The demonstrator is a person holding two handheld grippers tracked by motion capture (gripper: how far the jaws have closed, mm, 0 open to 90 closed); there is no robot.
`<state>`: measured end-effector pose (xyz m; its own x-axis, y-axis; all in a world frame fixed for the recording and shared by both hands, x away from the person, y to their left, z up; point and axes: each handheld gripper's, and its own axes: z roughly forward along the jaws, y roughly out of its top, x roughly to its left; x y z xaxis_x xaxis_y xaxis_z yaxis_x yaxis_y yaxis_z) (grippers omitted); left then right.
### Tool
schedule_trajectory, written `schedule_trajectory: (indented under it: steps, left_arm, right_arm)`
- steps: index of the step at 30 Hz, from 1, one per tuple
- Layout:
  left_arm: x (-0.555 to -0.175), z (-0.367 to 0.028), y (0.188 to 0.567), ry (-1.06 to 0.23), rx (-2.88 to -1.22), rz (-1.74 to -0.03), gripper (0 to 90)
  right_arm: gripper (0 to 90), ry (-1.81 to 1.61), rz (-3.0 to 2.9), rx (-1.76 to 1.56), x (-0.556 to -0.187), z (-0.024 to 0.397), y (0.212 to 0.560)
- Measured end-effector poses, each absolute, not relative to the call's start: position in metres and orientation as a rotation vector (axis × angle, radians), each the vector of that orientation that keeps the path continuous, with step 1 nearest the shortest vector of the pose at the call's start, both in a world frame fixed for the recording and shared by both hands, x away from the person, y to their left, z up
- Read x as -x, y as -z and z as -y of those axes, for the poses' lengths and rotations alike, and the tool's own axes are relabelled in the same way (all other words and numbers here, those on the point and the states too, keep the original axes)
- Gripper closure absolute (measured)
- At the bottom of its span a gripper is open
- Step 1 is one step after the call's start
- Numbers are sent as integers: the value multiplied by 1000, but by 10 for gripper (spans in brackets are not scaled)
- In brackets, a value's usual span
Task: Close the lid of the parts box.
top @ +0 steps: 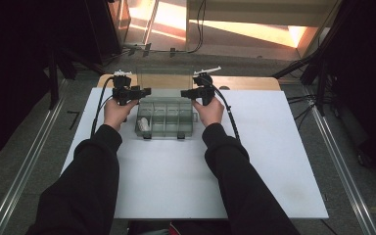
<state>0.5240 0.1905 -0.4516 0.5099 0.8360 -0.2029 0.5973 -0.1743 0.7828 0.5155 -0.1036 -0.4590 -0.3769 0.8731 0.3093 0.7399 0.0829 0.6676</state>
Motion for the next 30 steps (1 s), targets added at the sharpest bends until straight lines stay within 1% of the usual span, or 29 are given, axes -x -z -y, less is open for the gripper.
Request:
schedule_trajectory:
  steps: [11, 17, 22, 27, 30]
  left_arm:
    - [-513, -194, 449, -328, -1851, -1179, 407]
    - [-507, -195, 446, -306, -1855, -1182, 402]
    - [-503, -195, 445, -316, -1871, -1166, 384]
    - [-500, -195, 444, -315, -1883, -1157, 355]
    - [-499, -196, 442, -292, -1886, -1161, 299]
  right_arm:
    - [421, -1223, -2164, -1621, -507, 104, 455]
    - [374, -1269, -2157, -1626, -501, 105, 455]
    - [346, -1248, -2173, -1580, -496, 102, 452]
    - [336, -1240, -2182, -1550, -493, 102, 452]
    - [332, -1250, -2184, -1540, -492, 102, 451]
